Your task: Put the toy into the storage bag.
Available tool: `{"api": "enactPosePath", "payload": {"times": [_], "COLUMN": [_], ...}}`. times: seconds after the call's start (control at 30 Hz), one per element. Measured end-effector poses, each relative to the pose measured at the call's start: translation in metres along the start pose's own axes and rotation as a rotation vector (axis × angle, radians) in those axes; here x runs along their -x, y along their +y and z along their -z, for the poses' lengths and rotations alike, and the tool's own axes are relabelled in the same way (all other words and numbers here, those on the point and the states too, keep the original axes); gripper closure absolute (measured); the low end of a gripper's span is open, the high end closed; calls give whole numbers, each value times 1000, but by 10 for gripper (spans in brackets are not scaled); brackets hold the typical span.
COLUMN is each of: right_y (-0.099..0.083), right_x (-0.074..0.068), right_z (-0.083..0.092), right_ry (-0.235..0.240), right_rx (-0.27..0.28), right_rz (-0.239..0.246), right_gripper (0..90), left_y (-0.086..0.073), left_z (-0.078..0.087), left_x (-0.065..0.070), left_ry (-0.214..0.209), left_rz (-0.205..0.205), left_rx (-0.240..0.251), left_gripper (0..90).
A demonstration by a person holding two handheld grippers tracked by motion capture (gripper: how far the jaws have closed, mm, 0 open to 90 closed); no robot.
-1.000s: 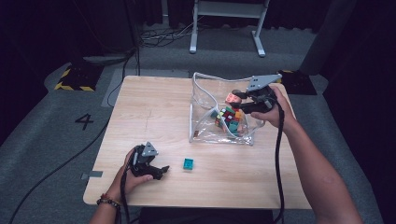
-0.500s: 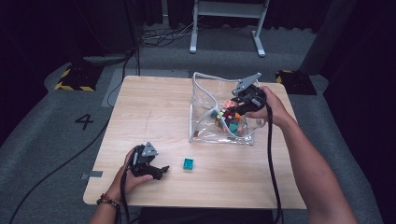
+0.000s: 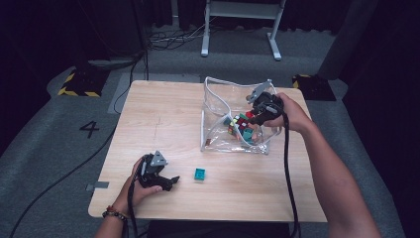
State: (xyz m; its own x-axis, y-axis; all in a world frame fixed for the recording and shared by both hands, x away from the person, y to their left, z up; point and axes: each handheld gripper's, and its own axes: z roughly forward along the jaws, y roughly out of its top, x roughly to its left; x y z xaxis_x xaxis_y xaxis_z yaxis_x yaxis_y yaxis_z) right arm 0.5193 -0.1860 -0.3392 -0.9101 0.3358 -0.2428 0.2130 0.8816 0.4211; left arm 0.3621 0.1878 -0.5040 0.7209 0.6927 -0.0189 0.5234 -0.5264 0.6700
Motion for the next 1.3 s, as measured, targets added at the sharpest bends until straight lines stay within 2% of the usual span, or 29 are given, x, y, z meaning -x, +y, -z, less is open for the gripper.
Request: {"api": "enactPosePath", "payload": {"times": [0.23,0.3,0.47,0.6,0.63,0.7,0.77,0.93,1.0,1.1,1.3], "right_y": [-11,-20,-30,-32,-32,-32,-33,-39,-43,-51,-63], "right_x": [1,3,5,5,4,4,2,-6,-14,-25,-53], "right_z": [6,10,16,19,20,22,23,31,38,49,63], "right_ry": [-11,-10,-11,-11,-16,-29,-13,-19,-9,6,13], "right_rx": [-33,-41,-37,-19,-13,9,33,135,191,308,464], "right_rz": [8,-6,-13,-21,-27,-37,-44,-59,-69,-111,-140], "right_gripper": [597,597,597,590,547,531,534,507,499,491,476], "left_y": [0,0,0,0,0,0,0,0,0,0,0], "left_z": [0,0,0,0,0,0,0,0,0,0,0], "left_x": [0,0,0,0,0,0,0,0,0,0,0], "left_ry": [0,0,2,0,0,0,0,0,0,0,2], "left_rz": [0,0,0,0,0,0,0,0,0,0,1], "left_rx": [0,0,1,0,0,0,0,0,0,0,1], "left_gripper": [89,89,89,89,88,88,88,89,89,89,89]}}
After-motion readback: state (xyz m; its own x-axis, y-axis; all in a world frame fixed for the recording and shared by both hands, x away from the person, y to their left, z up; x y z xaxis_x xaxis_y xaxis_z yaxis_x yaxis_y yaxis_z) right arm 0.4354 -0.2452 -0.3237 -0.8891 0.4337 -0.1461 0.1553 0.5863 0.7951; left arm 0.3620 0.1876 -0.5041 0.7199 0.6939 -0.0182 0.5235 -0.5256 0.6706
